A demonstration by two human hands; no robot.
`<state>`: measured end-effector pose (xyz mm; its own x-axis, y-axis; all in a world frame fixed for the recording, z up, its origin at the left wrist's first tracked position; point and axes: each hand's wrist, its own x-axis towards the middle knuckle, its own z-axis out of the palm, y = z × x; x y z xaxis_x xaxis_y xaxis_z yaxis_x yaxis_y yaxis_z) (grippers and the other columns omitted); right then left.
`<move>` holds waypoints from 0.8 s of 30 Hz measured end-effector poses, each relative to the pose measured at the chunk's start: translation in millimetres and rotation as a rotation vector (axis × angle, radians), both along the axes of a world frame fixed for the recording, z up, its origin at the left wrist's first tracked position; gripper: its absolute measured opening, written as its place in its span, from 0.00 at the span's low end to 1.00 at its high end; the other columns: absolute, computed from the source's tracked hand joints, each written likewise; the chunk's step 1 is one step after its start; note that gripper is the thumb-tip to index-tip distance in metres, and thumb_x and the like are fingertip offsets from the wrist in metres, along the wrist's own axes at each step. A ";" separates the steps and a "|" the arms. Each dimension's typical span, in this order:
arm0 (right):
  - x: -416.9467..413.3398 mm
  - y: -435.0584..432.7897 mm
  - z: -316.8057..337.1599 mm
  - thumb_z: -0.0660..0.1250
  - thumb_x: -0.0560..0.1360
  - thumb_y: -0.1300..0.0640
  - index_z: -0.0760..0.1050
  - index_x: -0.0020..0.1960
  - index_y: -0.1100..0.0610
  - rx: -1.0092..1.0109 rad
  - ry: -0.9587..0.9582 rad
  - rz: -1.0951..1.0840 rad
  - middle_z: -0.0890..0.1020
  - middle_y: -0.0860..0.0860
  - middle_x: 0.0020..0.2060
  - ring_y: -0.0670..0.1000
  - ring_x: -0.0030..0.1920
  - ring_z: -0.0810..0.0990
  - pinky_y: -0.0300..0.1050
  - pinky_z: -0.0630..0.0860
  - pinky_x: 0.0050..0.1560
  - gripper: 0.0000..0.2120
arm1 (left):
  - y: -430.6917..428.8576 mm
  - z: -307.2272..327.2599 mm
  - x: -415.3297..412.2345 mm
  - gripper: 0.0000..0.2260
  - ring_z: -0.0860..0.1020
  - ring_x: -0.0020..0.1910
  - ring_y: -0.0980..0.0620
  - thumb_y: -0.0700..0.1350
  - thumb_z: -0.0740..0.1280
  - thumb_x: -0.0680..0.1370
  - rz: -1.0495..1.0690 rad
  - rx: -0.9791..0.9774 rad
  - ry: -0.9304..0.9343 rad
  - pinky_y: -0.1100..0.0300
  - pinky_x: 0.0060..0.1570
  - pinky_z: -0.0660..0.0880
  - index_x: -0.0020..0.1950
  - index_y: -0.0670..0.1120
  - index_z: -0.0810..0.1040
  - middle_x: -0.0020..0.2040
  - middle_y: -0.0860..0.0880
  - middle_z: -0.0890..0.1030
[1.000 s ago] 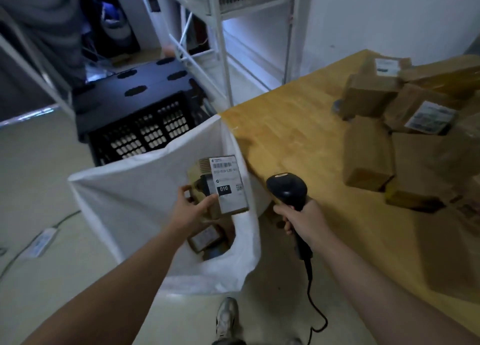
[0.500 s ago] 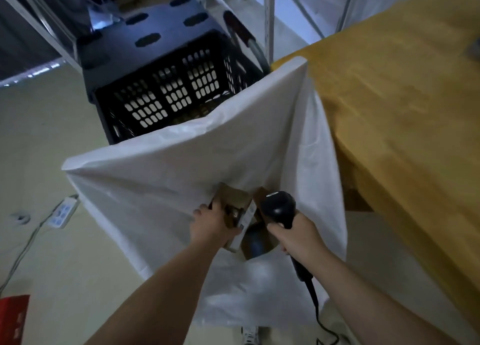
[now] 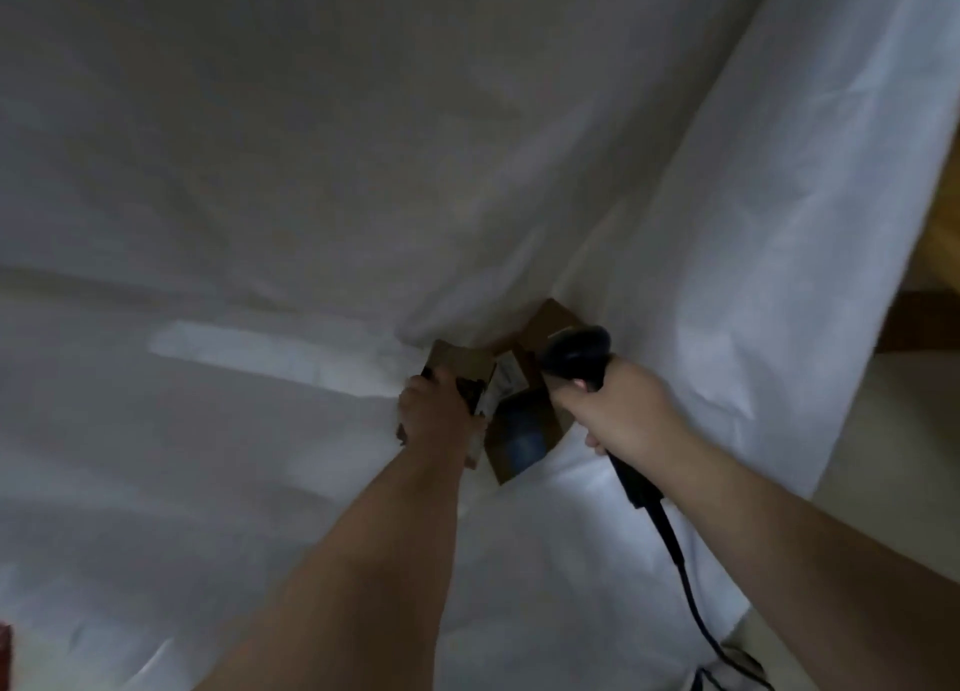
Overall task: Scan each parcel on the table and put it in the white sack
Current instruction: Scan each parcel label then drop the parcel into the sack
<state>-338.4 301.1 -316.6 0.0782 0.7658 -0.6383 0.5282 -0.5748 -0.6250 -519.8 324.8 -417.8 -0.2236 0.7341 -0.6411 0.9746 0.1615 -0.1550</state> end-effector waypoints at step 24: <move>91.3 -89.1 240.1 0.69 0.72 0.55 0.68 0.35 0.55 0.222 -0.132 -0.281 0.76 0.54 0.29 0.58 0.34 0.79 0.45 0.72 0.36 0.12 | -17.1 279.6 120.6 0.18 0.75 0.58 0.43 0.53 0.60 0.81 -0.347 0.119 -0.579 0.53 0.54 0.72 0.64 0.43 0.73 0.60 0.43 0.77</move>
<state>-247.1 212.0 -76.5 0.3748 0.8216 -0.4296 0.4536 -0.5666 -0.6879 -399.2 307.7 -138.2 0.3918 0.7743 -0.4969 0.8936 -0.1918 0.4058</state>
